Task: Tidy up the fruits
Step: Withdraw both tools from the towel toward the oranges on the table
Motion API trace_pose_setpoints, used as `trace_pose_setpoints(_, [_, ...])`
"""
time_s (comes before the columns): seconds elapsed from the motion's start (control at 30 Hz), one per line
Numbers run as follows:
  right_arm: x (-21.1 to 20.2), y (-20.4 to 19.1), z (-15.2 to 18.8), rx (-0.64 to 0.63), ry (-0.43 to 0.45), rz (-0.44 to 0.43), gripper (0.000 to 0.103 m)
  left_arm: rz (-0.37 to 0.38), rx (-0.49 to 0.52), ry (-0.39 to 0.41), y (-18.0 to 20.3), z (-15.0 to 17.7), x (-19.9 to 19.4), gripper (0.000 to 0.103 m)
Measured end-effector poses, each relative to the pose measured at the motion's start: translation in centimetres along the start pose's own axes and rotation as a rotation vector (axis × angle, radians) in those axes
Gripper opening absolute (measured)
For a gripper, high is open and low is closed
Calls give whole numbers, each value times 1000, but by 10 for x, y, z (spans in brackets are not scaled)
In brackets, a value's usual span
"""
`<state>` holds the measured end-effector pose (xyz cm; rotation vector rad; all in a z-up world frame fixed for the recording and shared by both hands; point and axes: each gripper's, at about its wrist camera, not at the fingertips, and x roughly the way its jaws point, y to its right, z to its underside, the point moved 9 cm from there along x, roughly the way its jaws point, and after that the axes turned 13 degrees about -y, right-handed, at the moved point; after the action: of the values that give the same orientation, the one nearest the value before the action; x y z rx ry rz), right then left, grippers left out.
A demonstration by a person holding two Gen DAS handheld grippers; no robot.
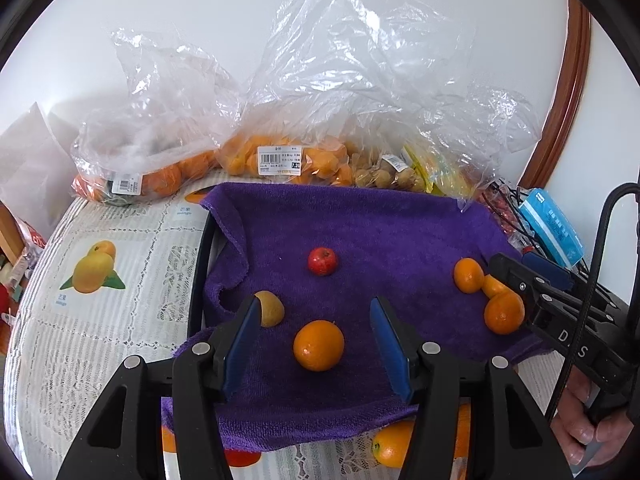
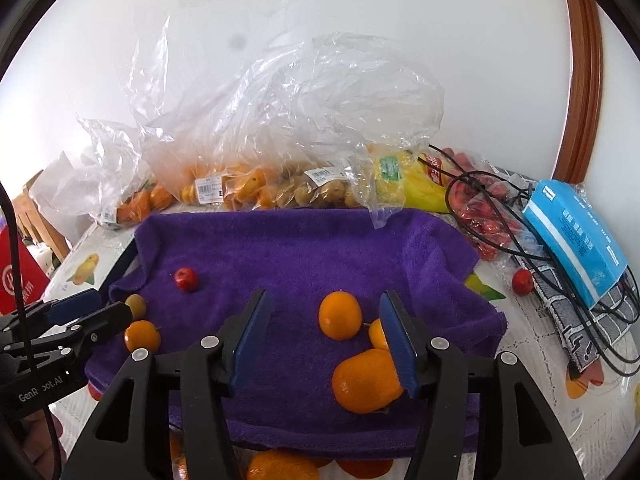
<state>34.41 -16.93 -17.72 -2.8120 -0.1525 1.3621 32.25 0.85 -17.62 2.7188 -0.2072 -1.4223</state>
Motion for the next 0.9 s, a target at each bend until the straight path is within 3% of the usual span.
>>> trace_pose_setpoints(0.2, [-29,-7,10,-12,30,24,64,-11,20,47,-1,1,-22,54])
trace_pose_setpoints(0.4, [-57,-3,24,-8,49,45,66,23,-19,11,-5,17,-30,54])
trace_pose_setpoints(0.63, [-83,1,41,12,69,55,66,-20,27,13,0,41,-49,54])
trace_pose_setpoints(0.9, [-94,-8,74,-17,8,21,64,-101,74,11,-4,67,-64,54])
